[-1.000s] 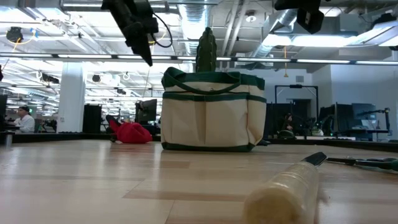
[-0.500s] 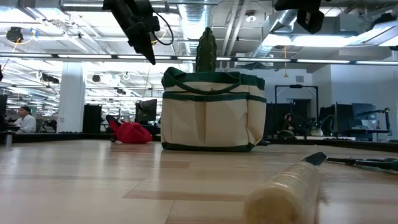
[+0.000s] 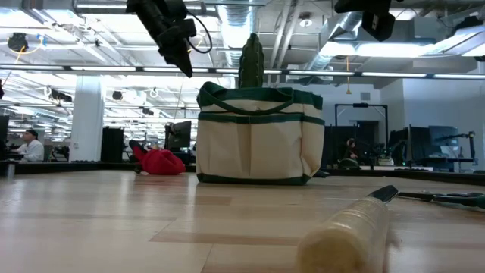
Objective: Pick & Place Garden tools in Gardening bag
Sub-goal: Put the red gloves into the gardening bag
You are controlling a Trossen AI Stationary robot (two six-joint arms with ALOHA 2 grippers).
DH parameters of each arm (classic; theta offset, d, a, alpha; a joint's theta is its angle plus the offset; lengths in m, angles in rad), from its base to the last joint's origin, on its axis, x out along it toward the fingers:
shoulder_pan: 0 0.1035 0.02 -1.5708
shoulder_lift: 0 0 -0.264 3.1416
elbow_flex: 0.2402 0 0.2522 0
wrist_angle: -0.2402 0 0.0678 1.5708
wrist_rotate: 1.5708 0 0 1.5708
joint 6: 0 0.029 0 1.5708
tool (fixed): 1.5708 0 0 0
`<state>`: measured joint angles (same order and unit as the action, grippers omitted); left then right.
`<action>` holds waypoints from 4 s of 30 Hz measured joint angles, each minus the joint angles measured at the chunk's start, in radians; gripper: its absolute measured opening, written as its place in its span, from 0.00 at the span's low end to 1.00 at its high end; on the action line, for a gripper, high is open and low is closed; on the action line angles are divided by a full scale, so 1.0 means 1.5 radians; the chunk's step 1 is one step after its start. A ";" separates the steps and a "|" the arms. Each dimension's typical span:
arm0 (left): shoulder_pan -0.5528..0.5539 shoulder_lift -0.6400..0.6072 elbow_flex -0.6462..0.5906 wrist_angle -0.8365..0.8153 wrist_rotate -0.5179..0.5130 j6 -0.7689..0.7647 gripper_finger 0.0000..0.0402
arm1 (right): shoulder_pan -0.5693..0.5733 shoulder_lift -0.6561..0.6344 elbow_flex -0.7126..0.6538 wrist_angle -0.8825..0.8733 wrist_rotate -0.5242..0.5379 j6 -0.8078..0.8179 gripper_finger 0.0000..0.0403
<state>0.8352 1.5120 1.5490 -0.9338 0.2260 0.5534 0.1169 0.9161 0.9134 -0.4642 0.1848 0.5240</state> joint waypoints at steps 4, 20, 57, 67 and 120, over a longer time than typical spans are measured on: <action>0.000 0.000 0.000 0.014 0.000 -0.008 0.55 | 0.000 0.000 0.000 0.000 0.000 0.000 0.00; 0.000 0.001 -0.005 0.025 -0.053 0.094 0.53 | 0.000 0.000 0.000 0.000 0.000 0.000 0.00; -0.100 0.099 -0.066 -0.161 -0.134 0.220 0.62 | 0.001 0.001 -0.001 -0.057 0.000 0.003 0.00; -0.095 0.099 -0.183 -0.079 -0.240 0.222 0.72 | 0.000 0.028 0.000 -0.066 0.000 0.001 0.00; -0.043 0.098 -0.424 0.254 -0.156 0.127 0.51 | 0.027 0.055 -0.001 0.005 0.005 0.035 0.00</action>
<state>0.7712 1.6596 0.9134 -0.5522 -0.0079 0.7440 0.1577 0.9993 0.9127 -0.4561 0.1926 0.5764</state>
